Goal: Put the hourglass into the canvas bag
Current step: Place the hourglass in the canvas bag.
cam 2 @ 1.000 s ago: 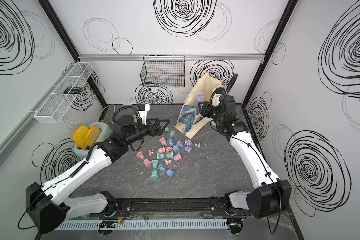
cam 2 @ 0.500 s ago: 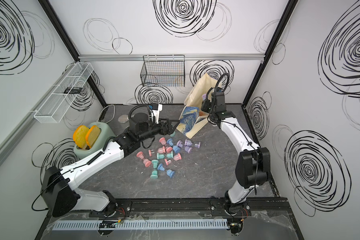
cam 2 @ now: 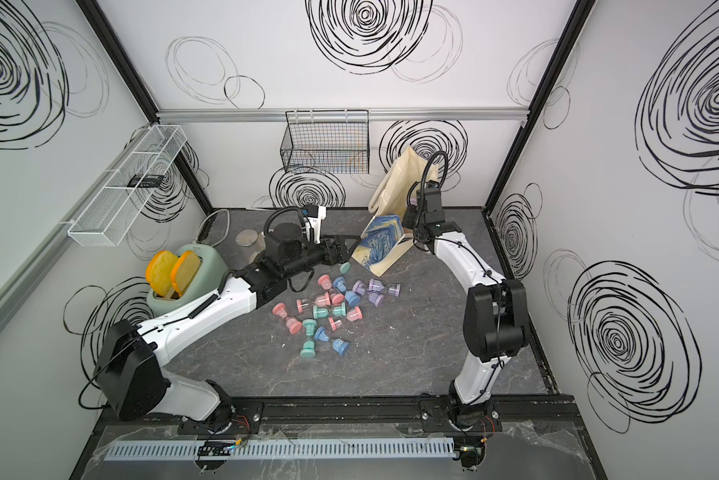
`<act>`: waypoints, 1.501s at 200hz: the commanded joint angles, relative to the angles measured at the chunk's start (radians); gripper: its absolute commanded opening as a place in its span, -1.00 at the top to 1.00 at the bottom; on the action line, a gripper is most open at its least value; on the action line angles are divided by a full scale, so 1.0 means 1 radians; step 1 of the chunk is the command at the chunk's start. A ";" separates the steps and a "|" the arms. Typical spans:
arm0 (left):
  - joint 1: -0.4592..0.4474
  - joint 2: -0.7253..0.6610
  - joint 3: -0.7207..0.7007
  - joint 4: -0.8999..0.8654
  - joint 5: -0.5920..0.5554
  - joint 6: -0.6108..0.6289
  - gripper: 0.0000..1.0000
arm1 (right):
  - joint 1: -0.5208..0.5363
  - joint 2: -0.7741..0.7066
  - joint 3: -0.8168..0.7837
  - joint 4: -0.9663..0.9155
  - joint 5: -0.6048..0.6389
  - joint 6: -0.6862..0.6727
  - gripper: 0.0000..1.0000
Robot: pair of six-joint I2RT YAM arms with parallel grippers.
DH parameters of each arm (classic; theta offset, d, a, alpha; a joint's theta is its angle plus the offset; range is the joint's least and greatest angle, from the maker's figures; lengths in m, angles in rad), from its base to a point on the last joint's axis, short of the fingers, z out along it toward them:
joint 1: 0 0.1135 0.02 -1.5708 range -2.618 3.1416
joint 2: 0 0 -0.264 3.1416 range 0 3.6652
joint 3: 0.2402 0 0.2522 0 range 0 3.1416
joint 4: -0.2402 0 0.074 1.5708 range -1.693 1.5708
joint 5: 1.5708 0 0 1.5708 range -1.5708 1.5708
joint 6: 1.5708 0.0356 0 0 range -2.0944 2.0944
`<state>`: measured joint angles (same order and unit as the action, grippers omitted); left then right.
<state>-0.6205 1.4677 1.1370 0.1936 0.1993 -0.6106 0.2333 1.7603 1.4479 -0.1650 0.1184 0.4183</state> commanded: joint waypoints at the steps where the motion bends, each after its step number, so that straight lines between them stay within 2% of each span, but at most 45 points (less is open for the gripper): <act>1: 0.015 0.008 0.024 0.072 -0.006 -0.014 -0.92 | 0.015 0.031 0.038 -0.018 0.001 -0.019 -0.05; 136: 0.031 -0.038 0.015 0.040 -0.024 -0.002 -0.92 | 0.119 -0.081 0.119 -0.081 0.085 -0.073 -0.48; 183: 0.051 -0.108 -0.018 0.007 -0.028 0.003 -0.92 | 0.142 -0.173 0.111 -0.095 0.052 -0.076 -0.62; 217: 0.058 -0.176 -0.049 -0.052 -0.026 0.029 -0.92 | 0.164 -0.283 0.031 -0.094 0.029 -0.065 -0.74; 258: 0.075 -0.289 -0.117 -0.143 -0.027 0.062 -0.92 | 0.213 -0.443 -0.126 -0.119 -0.013 -0.045 -0.78; 300: 0.099 -0.398 -0.179 -0.269 -0.027 0.112 -0.92 | 0.364 -0.541 -0.297 -0.158 -0.016 -0.066 -0.79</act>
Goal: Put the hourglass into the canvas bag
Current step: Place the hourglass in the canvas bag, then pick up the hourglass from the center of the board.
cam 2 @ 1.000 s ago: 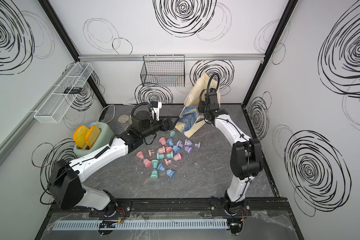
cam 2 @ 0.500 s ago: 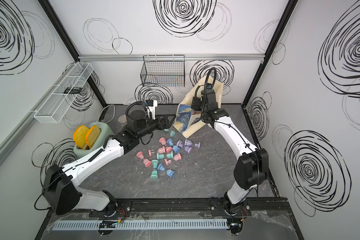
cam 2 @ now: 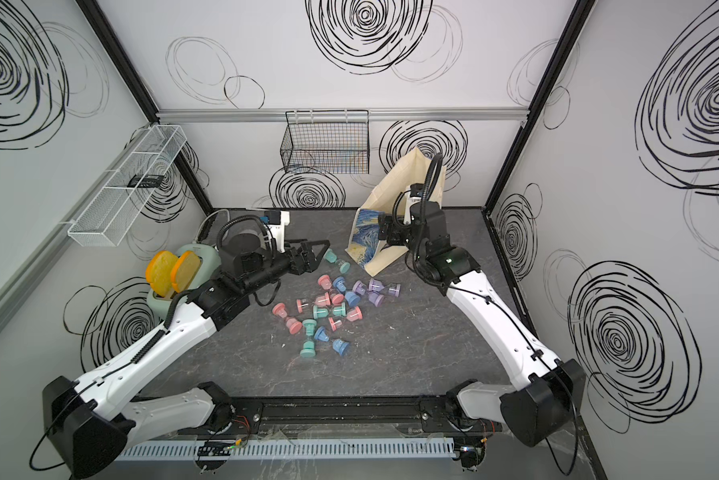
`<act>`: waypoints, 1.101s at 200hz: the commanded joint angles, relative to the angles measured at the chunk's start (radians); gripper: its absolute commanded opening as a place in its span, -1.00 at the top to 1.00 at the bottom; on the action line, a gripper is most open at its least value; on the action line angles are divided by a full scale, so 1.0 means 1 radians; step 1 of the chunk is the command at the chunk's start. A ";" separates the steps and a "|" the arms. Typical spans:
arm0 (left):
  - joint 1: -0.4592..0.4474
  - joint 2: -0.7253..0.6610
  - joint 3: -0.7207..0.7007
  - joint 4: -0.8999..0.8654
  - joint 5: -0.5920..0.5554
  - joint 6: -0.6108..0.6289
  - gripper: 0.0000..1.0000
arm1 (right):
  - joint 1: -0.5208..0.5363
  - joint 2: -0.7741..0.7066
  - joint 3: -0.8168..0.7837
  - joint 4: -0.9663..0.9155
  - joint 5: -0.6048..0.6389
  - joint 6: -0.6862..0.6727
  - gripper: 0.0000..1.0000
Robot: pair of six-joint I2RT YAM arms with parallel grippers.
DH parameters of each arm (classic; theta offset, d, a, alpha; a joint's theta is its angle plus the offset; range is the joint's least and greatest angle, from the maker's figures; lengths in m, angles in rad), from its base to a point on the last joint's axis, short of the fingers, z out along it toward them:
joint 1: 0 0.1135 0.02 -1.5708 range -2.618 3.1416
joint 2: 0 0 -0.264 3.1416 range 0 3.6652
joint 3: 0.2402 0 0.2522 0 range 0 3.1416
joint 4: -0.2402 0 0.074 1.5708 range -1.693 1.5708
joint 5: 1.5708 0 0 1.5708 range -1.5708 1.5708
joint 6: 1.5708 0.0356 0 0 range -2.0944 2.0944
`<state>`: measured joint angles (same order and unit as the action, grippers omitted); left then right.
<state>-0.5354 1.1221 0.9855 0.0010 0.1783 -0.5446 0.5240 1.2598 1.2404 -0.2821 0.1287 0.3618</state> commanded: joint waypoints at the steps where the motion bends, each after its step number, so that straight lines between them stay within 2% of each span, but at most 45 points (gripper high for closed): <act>1: 0.014 -0.055 -0.029 -0.081 -0.006 0.048 -0.92 | 0.075 -0.042 -0.095 -0.040 -0.029 -0.010 -0.79; 31: 0.028 -0.121 -0.074 -0.145 -0.019 0.063 -0.92 | 0.143 -0.046 -0.246 -0.019 -0.120 -0.020 -0.79; 66: 0.033 -0.181 -0.128 -0.179 -0.028 0.052 -0.92 | 0.157 -0.032 -0.416 0.080 -0.223 -0.022 -0.79; 103: 0.035 -0.206 -0.157 -0.198 -0.039 0.044 -0.92 | 0.195 0.021 -0.469 0.107 -0.287 0.084 -0.76; 178: 0.045 -0.258 -0.213 -0.223 -0.068 0.029 -0.92 | 0.415 0.121 -0.560 0.219 -0.270 0.039 -0.71; 220: 0.058 -0.277 -0.232 -0.225 -0.071 0.025 -0.92 | 0.480 0.179 -0.591 0.276 -0.242 0.009 -0.68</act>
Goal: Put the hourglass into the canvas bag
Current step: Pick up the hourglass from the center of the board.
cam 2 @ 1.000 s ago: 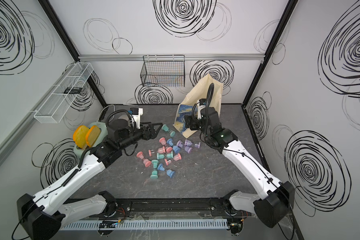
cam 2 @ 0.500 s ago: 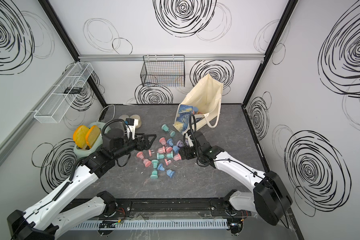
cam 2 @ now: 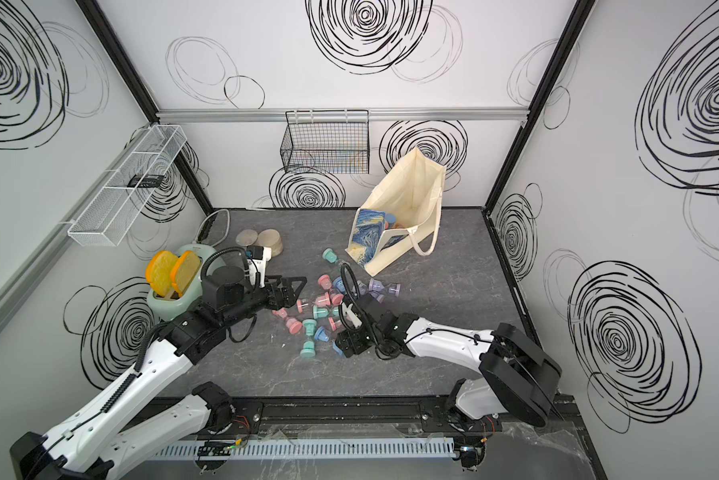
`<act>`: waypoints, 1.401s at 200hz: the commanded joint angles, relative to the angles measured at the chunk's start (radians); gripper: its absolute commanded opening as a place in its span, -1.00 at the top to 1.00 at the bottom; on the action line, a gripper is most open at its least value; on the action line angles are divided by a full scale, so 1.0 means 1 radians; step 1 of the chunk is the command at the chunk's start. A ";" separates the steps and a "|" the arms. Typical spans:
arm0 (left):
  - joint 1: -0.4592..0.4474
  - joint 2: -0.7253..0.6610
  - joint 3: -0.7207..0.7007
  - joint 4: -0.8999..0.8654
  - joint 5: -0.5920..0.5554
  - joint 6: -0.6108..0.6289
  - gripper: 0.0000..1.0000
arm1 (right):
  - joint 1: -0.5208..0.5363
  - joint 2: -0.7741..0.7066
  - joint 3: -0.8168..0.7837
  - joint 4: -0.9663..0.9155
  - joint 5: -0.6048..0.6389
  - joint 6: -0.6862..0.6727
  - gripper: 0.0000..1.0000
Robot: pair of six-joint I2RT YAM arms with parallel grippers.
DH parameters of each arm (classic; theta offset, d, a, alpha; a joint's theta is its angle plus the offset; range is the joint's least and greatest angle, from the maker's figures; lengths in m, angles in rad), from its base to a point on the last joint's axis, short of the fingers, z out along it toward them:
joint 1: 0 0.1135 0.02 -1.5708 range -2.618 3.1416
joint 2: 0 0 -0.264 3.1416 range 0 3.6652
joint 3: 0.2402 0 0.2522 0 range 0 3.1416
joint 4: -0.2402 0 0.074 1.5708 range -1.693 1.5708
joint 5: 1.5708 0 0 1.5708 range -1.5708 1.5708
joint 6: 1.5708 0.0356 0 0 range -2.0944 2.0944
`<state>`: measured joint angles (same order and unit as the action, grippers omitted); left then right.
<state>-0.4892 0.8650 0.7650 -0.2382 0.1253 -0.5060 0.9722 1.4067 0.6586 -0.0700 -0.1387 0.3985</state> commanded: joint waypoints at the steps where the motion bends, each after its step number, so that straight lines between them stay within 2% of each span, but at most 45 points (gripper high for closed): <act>1: 0.011 -0.021 -0.012 0.014 -0.018 -0.014 -0.92 | 0.033 0.033 -0.010 0.065 0.028 -0.028 -0.68; 54: 0.023 -0.033 -0.026 0.013 -0.025 -0.019 -0.92 | 0.085 0.098 -0.028 0.114 0.095 -0.058 -0.67; 130: 0.046 -0.037 -0.032 0.011 -0.019 -0.019 -0.92 | 0.131 0.168 -0.036 0.124 0.169 -0.079 -0.46; 280: 0.064 -0.031 -0.032 0.036 0.003 -0.021 -0.92 | 0.132 0.116 -0.051 0.127 0.183 -0.107 -0.05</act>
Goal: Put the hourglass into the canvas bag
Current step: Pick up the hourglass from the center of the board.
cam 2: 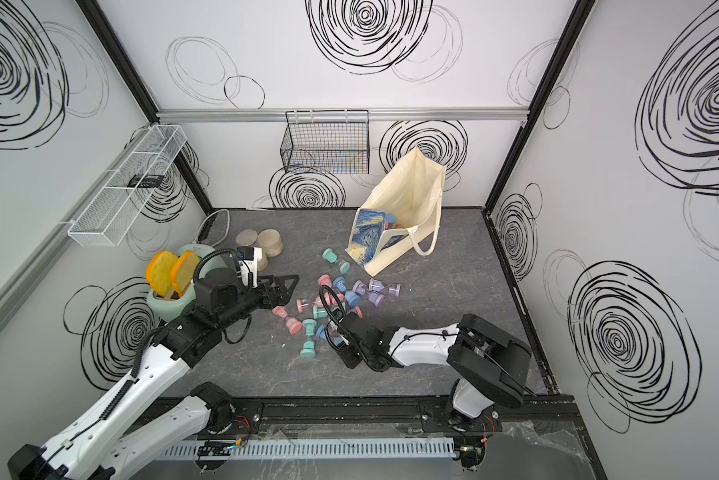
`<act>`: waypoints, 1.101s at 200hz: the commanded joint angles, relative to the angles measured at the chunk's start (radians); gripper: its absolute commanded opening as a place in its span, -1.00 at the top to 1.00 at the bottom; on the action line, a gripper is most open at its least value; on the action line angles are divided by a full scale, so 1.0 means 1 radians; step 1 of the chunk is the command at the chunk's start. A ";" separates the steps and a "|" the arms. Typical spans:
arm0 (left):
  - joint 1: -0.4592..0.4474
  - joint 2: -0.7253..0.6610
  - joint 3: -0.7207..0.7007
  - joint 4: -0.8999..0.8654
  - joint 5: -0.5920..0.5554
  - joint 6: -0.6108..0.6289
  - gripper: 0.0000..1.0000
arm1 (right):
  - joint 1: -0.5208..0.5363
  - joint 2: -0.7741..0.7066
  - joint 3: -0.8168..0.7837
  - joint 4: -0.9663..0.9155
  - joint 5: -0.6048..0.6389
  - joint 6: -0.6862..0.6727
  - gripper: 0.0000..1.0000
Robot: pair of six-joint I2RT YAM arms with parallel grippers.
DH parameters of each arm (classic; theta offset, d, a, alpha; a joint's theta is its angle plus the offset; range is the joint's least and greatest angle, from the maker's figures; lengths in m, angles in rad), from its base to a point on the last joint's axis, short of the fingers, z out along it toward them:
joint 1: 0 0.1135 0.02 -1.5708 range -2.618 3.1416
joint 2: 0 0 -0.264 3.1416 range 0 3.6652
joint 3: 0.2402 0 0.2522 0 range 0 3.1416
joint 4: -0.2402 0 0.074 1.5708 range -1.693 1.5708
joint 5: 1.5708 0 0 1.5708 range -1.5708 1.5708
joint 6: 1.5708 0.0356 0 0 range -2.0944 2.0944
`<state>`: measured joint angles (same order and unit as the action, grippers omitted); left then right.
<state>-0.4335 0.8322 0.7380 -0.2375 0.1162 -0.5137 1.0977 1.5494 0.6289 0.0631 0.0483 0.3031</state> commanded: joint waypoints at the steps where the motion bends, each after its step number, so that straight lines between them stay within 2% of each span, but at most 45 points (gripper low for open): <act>1: 0.009 0.002 -0.005 0.035 0.013 -0.013 -0.92 | 0.006 -0.026 -0.022 -0.006 -0.004 -0.011 -0.05; 58: 0.015 -0.001 0.000 0.035 0.016 -0.013 -0.92 | -0.004 -0.076 -0.047 0.025 -0.020 -0.009 0.09; 119: 0.022 -0.004 0.031 0.024 0.013 -0.003 -0.92 | -0.062 -0.177 -0.057 0.021 -0.091 0.001 0.21; 154: 0.027 -0.003 0.074 0.012 0.018 0.006 -0.92 | -0.104 -0.287 -0.029 -0.033 -0.116 0.018 0.25; 220: 0.036 0.056 0.175 0.054 0.041 0.013 -0.92 | -0.230 -0.485 0.119 -0.173 -0.056 0.060 0.33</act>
<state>-0.4053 0.8604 0.8669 -0.2337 0.1349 -0.5049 0.9123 1.1255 0.6754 -0.0532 -0.0357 0.3355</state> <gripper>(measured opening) 0.959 0.456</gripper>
